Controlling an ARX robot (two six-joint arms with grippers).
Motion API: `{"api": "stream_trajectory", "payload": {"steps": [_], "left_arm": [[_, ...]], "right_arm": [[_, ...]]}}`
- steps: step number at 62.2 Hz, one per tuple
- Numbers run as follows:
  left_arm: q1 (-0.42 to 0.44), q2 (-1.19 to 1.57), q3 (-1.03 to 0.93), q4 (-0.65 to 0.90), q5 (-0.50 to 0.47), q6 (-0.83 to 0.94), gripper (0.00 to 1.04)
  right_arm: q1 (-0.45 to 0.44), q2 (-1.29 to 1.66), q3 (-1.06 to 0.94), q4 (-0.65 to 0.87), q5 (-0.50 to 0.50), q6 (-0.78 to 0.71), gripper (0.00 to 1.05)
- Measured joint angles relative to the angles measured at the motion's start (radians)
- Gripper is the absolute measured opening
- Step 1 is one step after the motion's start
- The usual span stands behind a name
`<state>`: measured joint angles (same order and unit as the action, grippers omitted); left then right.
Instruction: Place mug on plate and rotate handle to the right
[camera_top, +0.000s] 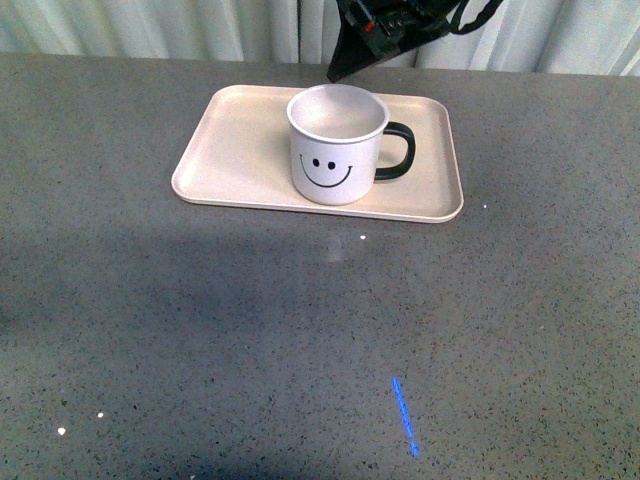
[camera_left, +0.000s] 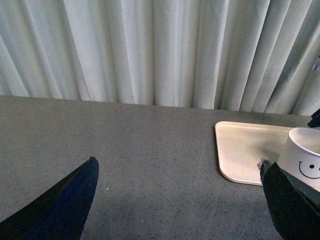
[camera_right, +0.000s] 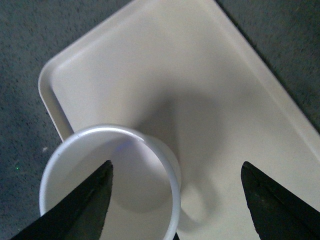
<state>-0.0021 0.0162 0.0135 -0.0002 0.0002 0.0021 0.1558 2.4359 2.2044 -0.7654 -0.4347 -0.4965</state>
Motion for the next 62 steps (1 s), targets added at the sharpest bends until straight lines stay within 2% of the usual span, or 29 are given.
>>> {"api": "stream_trajectory", "payload": {"steps": [7,13,15,16,19,21,23,27,32,37,48,62], "left_arm": [[0.000,0.000,0.000,0.000,0.000,0.000,0.95],[0.000,0.000,0.000,0.000,0.000,0.000,0.95],[0.000,0.000,0.000,0.000,0.000,0.000,0.95],[0.000,0.000,0.000,0.000,0.000,0.000,0.95],[0.000,0.000,0.000,0.000,0.001,0.000,0.95],[0.000,0.000,0.000,0.000,0.000,0.000,0.95],[0.000,0.000,0.000,0.000,0.000,0.000,0.95],[0.000,0.000,0.000,0.000,0.000,0.000,0.95],[0.000,0.000,0.000,0.000,0.000,0.000,0.95],[0.000,0.000,0.000,0.000,0.000,0.000,0.95],[0.000,0.000,0.000,0.000,0.000,0.000,0.95],[0.000,0.000,0.000,0.000,0.000,0.000,0.95]], "right_arm": [[-0.003,-0.120,-0.142,0.163,-0.072,0.073,0.96],[-0.003,-0.243,-0.273,0.263,-0.109,0.116,0.95],[0.004,-0.290,-0.335,0.361,-0.030,0.154,0.92],[0.010,-0.324,-0.397,0.475,0.066,0.196,0.89],[0.018,-0.392,-0.528,0.705,0.263,0.261,0.82],[0.019,-0.454,-0.670,0.935,0.402,0.337,0.75],[0.018,-0.494,-0.776,1.101,0.489,0.369,0.70],[0.005,-0.563,-0.966,1.349,0.568,0.421,0.60],[-0.016,-0.644,-1.181,1.551,0.569,0.458,0.46],[-0.034,-0.717,-1.343,1.646,0.560,0.474,0.31],[-0.059,-0.854,-1.585,1.728,0.532,0.482,0.01],[-0.088,-1.025,-1.811,1.774,0.503,0.486,0.02]]}}
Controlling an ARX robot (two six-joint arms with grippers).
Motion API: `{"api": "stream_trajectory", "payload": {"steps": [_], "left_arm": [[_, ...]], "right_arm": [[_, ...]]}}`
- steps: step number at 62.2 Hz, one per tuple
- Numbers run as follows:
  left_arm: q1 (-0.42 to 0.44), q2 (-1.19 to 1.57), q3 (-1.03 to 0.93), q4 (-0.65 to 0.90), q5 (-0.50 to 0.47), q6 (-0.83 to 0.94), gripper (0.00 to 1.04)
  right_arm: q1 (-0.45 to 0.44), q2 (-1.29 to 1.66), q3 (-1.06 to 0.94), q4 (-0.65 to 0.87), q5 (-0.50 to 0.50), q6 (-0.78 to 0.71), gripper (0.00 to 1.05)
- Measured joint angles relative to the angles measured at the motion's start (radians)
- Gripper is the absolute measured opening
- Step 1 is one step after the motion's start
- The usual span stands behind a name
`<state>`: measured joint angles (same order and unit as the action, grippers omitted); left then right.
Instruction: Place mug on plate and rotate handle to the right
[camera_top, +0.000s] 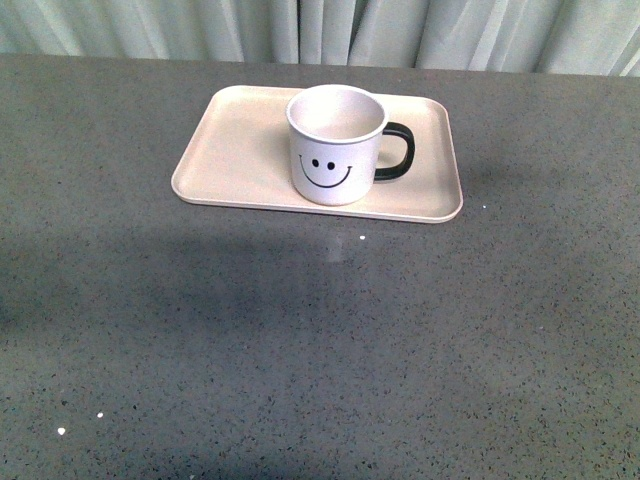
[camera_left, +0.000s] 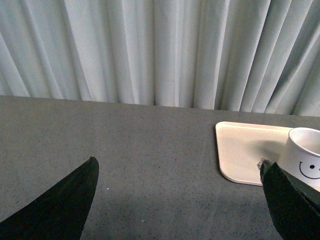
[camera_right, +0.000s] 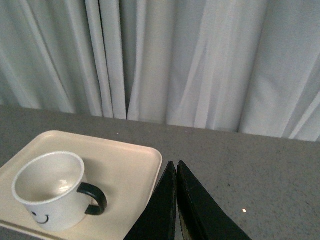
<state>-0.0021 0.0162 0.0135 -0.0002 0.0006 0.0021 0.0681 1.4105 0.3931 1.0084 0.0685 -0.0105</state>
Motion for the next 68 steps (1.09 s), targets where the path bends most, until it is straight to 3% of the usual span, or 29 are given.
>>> {"api": "stream_trajectory", "payload": {"steps": [8,12,34,68], "left_arm": [[0.000,0.000,0.000,0.000,0.000,0.000,0.95],[0.000,0.000,0.000,0.000,0.000,0.000,0.95],[0.000,0.000,0.000,0.000,0.000,0.000,0.95],[0.000,0.000,0.000,0.000,0.000,0.000,0.95]], "right_arm": [[-0.011,-0.078,-0.083,0.002,-0.013,0.000,0.02],[-0.043,-0.124,-0.124,-0.001,-0.065,0.000,0.02],[-0.068,-0.315,-0.297,-0.017,-0.066,0.000,0.02],[-0.068,-0.783,-0.374,-0.397,-0.069,0.000,0.02]]}}
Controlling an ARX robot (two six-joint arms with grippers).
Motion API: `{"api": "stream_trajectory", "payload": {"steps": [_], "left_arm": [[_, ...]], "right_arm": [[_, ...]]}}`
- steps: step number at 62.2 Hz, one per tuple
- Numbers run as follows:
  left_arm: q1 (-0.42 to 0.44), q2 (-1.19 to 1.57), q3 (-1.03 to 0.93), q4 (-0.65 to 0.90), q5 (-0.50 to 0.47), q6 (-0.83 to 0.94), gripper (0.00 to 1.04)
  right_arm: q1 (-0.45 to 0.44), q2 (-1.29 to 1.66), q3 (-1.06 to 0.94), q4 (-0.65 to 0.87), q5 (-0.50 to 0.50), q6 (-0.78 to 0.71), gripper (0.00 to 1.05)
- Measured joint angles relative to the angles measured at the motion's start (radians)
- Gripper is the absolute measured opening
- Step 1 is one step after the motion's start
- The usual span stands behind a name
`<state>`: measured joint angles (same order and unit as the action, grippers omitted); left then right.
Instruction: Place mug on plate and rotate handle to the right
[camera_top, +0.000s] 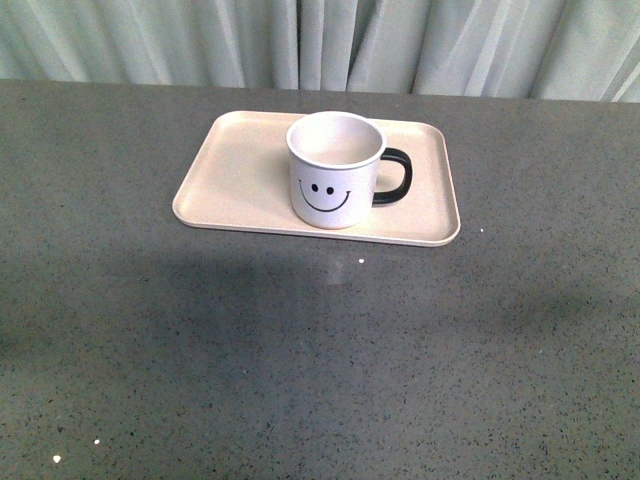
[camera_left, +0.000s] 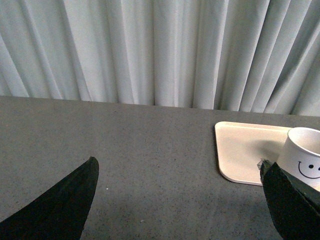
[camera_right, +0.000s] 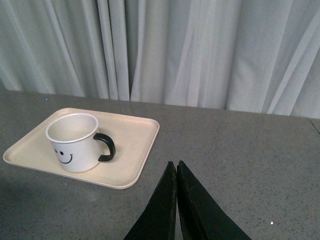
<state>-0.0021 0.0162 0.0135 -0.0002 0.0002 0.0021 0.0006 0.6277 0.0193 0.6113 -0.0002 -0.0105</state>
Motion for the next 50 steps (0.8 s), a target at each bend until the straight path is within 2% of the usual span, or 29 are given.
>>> {"api": "stream_trajectory", "payload": {"steps": [22,50], "left_arm": [[0.000,0.000,0.000,0.000,0.000,0.000,0.95],[0.000,0.000,0.000,0.000,0.000,0.000,0.95]], "right_arm": [[0.000,-0.214,0.000,-0.199,0.000,0.000,0.02],[0.000,-0.385,0.000,-0.367,0.000,0.000,0.02]]}}
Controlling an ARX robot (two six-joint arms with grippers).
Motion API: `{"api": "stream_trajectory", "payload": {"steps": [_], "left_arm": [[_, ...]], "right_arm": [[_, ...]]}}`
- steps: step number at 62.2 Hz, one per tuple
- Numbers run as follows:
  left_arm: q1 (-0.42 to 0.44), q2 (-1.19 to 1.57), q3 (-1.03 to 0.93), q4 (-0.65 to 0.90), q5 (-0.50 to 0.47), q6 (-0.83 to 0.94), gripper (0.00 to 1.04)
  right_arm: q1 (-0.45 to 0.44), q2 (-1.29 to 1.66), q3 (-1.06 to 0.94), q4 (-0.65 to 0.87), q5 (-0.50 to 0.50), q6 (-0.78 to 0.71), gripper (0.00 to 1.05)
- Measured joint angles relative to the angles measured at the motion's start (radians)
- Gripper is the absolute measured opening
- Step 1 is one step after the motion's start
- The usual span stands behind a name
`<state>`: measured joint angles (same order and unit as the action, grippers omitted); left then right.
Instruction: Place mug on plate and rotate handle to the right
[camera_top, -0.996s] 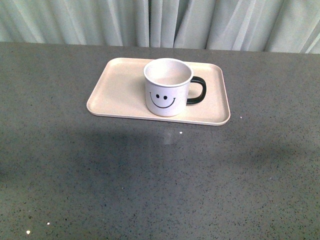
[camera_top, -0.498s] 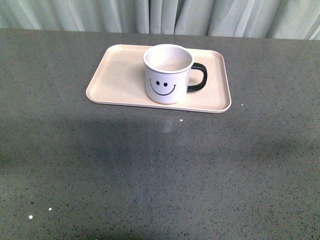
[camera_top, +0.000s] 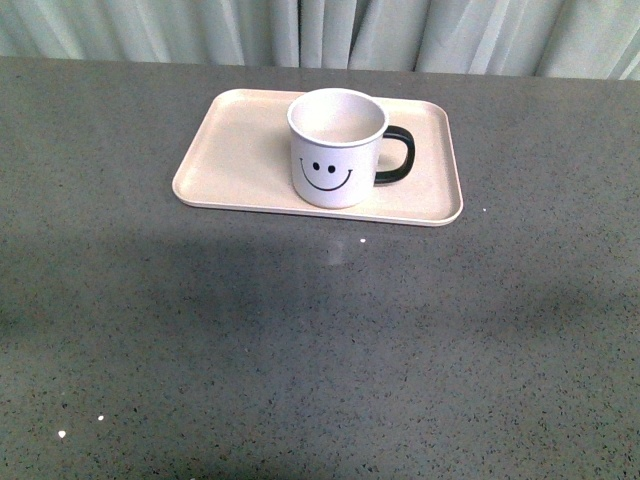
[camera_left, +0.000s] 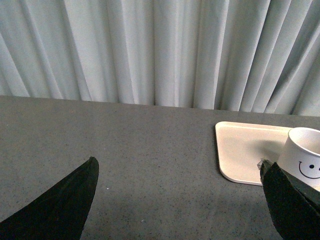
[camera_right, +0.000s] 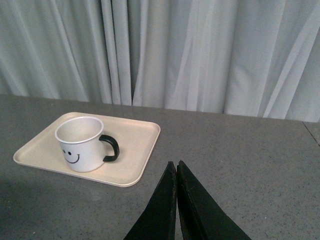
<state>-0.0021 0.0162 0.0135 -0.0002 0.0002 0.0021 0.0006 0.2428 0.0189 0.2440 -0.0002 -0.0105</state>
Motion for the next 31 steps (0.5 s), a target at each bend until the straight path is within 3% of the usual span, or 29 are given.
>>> {"api": "stream_trajectory", "payload": {"steps": [16,22,31], "left_arm": [[0.000,0.000,0.000,0.000,0.000,0.000,0.95],[0.000,0.000,0.000,0.000,0.000,0.000,0.95],[0.000,0.000,0.000,0.000,0.000,0.000,0.95]], "right_arm": [[0.000,-0.065,0.000,-0.066,0.000,0.000,0.02],[0.000,-0.195,0.000,-0.226,0.002,0.000,0.02],[0.000,-0.235,0.000,-0.241,0.001,0.000,0.02]]}}
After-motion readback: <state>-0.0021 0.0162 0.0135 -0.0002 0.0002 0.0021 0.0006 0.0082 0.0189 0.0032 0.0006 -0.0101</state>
